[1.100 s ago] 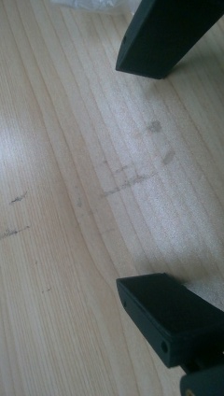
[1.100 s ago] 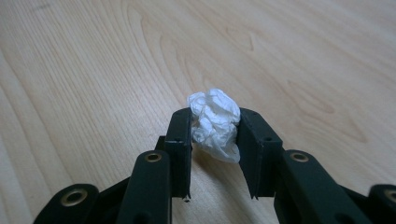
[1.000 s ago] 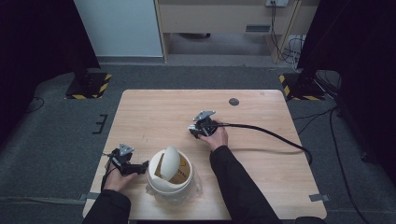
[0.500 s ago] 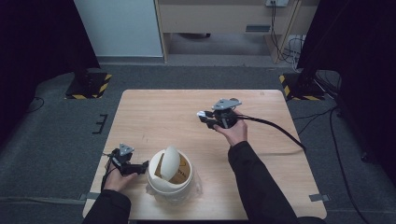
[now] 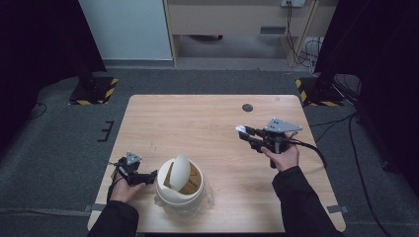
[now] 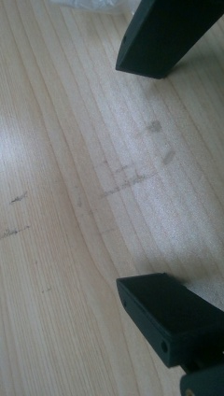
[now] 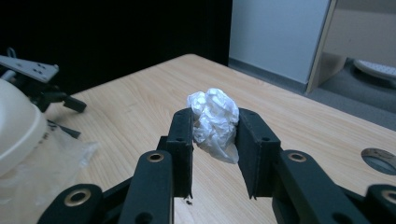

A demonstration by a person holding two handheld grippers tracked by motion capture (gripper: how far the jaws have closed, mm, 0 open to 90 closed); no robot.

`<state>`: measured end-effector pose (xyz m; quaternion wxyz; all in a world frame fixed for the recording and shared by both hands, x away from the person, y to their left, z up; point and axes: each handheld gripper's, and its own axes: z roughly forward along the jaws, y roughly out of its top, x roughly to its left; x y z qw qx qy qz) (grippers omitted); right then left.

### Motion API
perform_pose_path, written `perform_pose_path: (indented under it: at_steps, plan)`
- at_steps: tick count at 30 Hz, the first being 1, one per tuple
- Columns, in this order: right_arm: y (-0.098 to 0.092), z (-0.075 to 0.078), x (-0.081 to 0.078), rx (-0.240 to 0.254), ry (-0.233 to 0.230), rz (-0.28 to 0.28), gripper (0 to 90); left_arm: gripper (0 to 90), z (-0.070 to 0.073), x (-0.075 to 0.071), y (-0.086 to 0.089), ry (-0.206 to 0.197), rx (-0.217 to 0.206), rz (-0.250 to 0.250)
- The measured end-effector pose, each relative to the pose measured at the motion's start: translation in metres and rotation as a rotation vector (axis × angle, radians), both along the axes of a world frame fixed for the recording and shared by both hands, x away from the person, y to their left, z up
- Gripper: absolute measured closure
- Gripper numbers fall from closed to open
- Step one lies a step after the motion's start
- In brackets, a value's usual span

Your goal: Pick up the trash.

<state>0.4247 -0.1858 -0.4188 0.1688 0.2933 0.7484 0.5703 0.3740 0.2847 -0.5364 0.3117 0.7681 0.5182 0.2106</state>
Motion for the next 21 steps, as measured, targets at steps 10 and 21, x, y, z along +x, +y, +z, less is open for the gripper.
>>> perform_pose_path:
  at_steps: [10,21]
  plan:
    - [-0.023,0.011,-0.024,0.034,-0.027,0.024,68.1,0.0,0.0,0.0,0.0,0.0,0.0,0.0]
    - [-0.032,0.03,-0.034,0.078,-0.06,0.044,68.2,0.0,0.0,0.0,0.0,0.0,0.0,0.0]
